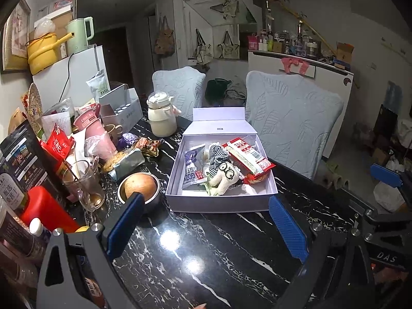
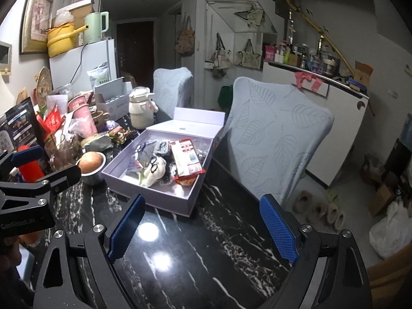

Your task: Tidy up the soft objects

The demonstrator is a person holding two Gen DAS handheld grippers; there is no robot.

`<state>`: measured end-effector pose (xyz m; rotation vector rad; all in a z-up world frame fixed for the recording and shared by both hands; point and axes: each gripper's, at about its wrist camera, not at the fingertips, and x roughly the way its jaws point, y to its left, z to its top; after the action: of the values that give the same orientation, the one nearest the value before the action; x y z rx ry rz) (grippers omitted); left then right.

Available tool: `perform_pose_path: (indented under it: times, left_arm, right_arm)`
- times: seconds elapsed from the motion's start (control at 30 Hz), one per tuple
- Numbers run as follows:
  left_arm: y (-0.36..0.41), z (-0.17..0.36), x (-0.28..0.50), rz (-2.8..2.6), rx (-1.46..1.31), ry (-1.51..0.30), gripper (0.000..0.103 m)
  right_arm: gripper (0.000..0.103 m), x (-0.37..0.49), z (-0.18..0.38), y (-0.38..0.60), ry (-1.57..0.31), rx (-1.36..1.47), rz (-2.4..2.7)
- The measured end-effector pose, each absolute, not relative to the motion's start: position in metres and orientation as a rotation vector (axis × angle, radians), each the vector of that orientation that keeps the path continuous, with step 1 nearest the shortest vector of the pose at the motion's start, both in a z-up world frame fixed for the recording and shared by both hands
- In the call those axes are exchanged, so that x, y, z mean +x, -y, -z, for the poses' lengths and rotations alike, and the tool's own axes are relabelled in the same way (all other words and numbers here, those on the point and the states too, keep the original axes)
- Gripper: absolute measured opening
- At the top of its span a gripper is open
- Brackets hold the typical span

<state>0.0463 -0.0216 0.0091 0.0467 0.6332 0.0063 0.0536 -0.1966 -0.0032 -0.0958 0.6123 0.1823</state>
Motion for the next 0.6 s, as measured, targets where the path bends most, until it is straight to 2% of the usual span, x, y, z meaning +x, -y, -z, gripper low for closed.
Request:
perform_pose_path:
  times: [0.6]
  left_arm:
    - [0.0249, -0.0082, 0.0437, -0.007, 0.073, -0.643, 0.099]
  right_arm:
    - [0.091, 0.0533, 0.004, 0.1984, -0.614, -0.096, -0.176]
